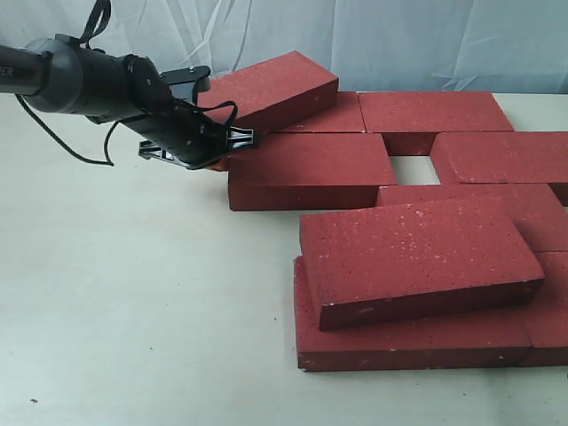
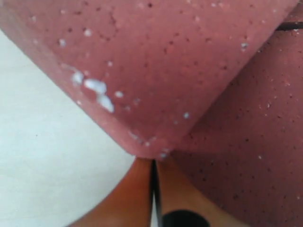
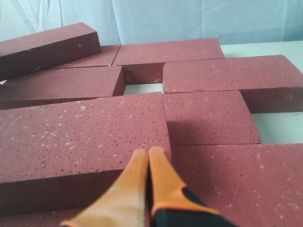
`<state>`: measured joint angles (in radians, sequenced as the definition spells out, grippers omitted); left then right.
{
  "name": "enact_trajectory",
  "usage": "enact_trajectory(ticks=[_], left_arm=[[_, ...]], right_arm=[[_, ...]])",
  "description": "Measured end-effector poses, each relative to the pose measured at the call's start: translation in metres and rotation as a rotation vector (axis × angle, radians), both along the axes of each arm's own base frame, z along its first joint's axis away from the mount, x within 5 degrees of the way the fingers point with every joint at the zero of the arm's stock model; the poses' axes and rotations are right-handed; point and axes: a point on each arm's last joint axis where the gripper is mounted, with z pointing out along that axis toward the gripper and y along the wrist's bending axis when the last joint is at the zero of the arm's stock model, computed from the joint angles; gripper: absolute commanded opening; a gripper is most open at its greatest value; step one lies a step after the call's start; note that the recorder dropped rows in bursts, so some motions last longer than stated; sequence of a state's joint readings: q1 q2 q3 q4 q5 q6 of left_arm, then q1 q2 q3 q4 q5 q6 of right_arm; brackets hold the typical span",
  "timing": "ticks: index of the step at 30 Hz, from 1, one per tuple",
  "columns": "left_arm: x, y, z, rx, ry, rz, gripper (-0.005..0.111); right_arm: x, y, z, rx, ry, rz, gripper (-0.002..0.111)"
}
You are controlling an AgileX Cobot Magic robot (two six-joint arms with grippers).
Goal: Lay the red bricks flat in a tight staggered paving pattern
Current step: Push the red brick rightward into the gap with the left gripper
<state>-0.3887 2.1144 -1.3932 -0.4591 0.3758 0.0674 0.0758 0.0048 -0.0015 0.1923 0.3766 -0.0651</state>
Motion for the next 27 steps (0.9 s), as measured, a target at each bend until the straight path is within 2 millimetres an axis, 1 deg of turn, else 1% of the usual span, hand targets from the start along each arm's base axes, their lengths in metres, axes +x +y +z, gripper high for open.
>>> enact_trajectory(ticks=[7, 12, 15, 24, 27], left_arm=[[-0.002, -0.010, 0.001, -0.032, -0.011, 0.011, 0.000], [-0.005, -0.022, -0.008, -0.044, -0.008, 0.011, 0.000], [-0.003, -0.028, -0.009, -0.048, -0.024, 0.006, 0.000], [-0.003, -0.048, 0.000, -0.080, -0.057, -0.016, 0.000], [-0.005, -0.055, 0.000, -0.083, -0.074, -0.026, 0.000]], right_arm=[[0.000, 0.000, 0.000, 0.000, 0.000, 0.000, -0.001], [0.000, 0.000, 0.000, 0.000, 0.000, 0.000, -0.001], [0.000, 0.000, 0.000, 0.000, 0.000, 0.000, -0.001], [0.000, 0.000, 0.000, 0.000, 0.000, 0.000, -0.001], [0.000, 0.000, 0.000, 0.000, 0.000, 0.000, -0.001]])
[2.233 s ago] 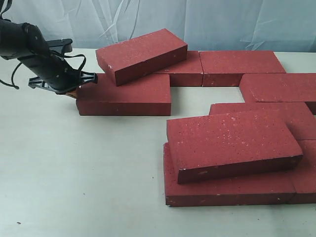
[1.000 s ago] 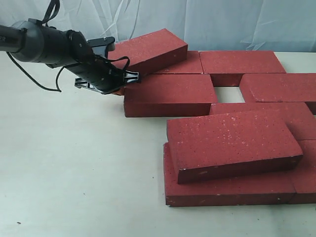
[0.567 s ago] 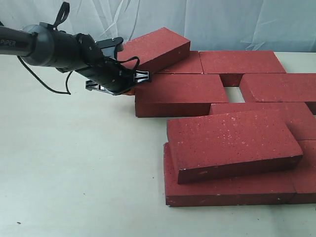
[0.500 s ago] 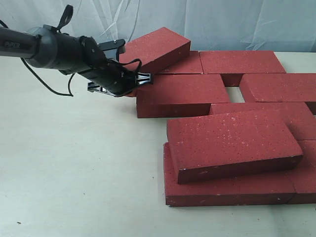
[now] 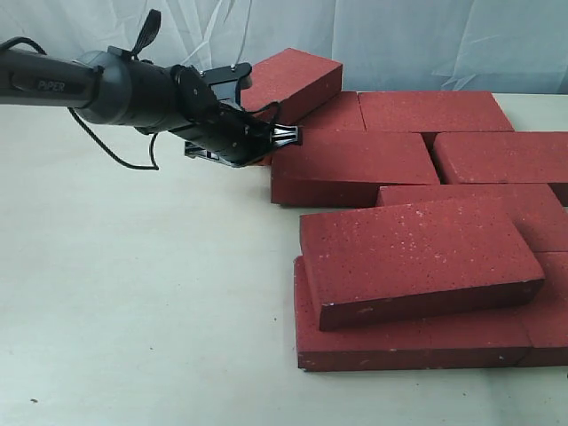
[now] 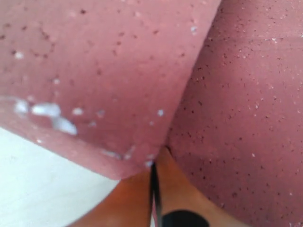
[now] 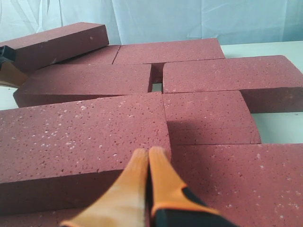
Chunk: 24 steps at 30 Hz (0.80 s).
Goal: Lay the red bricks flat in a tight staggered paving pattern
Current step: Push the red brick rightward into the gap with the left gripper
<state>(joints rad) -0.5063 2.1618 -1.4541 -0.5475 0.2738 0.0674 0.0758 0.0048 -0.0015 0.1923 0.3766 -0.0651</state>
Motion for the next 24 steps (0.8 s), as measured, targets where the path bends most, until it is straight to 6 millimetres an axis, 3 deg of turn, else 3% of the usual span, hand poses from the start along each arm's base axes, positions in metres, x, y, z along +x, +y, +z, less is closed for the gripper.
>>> enact_trajectory(ticks=[24], left_arm=[[-0.006, -0.023, -0.013, -0.027, -0.041, 0.016, 0.000]], right_arm=[[0.000, 0.000, 0.000, 0.000, 0.000, 0.000, -0.001]])
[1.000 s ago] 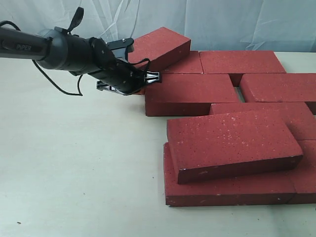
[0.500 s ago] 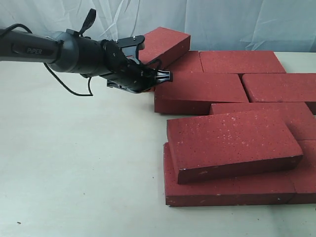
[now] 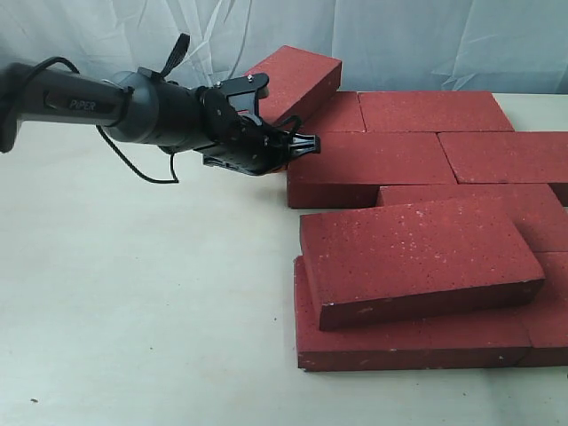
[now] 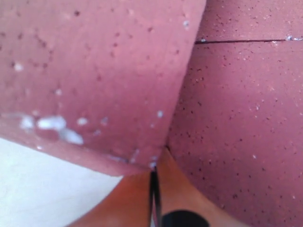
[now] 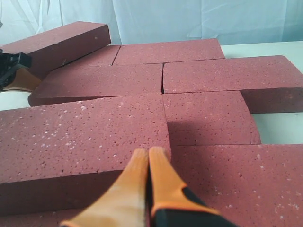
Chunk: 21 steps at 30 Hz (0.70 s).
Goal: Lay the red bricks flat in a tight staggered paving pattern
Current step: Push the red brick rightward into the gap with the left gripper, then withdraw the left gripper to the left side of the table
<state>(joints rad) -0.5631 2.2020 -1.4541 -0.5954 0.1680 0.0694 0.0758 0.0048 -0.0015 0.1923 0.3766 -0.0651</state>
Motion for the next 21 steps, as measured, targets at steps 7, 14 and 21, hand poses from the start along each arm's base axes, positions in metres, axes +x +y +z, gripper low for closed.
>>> enact_trajectory(ticks=[7, 14, 21], left_arm=[[0.000, 0.000, -0.001, 0.000, 0.002, 0.002, 0.000], [0.000, 0.000, -0.003, 0.020, 0.007, -0.021, 0.000], [-0.002, 0.016, -0.008, 0.039, 0.164, -0.051, 0.000]], right_arm=[[0.000, 0.000, 0.000, 0.000, 0.000, 0.000, -0.001], [0.000, 0.000, 0.000, 0.000, 0.000, 0.000, -0.001], [0.000, 0.000, 0.000, 0.000, -0.002, 0.000, -0.001]])
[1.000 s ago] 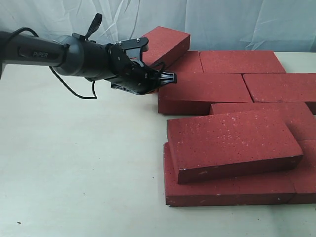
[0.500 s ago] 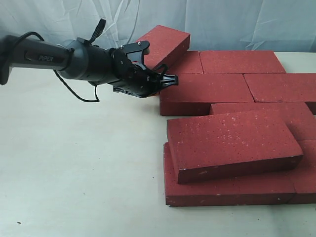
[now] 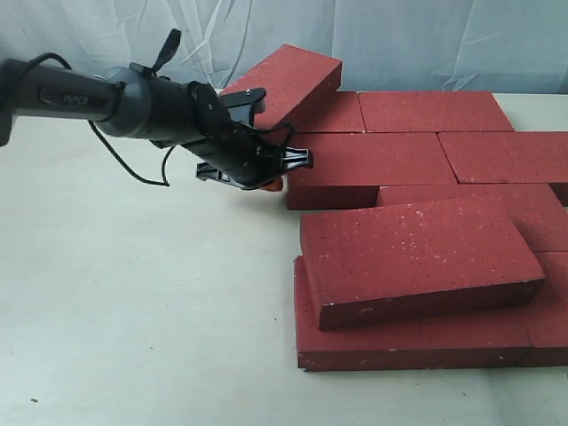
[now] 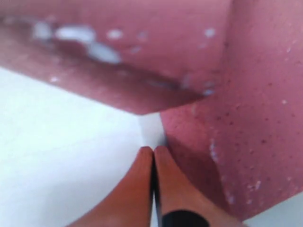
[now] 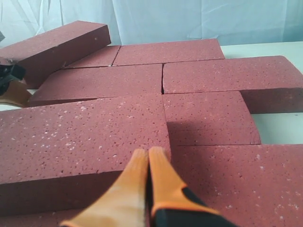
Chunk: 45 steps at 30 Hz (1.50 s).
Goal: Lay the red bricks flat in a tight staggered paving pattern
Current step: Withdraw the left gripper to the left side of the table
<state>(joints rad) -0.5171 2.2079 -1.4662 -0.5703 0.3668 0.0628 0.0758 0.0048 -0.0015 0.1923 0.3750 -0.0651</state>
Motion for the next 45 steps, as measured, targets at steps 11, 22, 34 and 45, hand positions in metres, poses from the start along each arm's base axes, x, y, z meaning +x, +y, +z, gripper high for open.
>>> enact_trajectory(ticks=[11, 22, 34, 45], left_arm=[[-0.004, 0.025, 0.023, 0.048, 0.098, -0.069, 0.000], [-0.036, 0.038, 0.094, 0.080, 0.090, -0.180, 0.000], [-0.111, 0.078, 0.136, 0.092, 0.027, -0.184, 0.000], [-0.183, 0.127, 0.135, 0.253, -0.093, -0.235, 0.000]], right_arm=[[0.000, 0.000, 0.000, 0.000, 0.000, 0.000, -0.001], [0.000, 0.000, 0.000, 0.000, 0.000, 0.000, -0.001], [0.000, 0.000, 0.000, 0.002, -0.001, 0.000, -0.001], [0.000, 0.000, 0.000, 0.002, -0.001, 0.000, -0.001]])
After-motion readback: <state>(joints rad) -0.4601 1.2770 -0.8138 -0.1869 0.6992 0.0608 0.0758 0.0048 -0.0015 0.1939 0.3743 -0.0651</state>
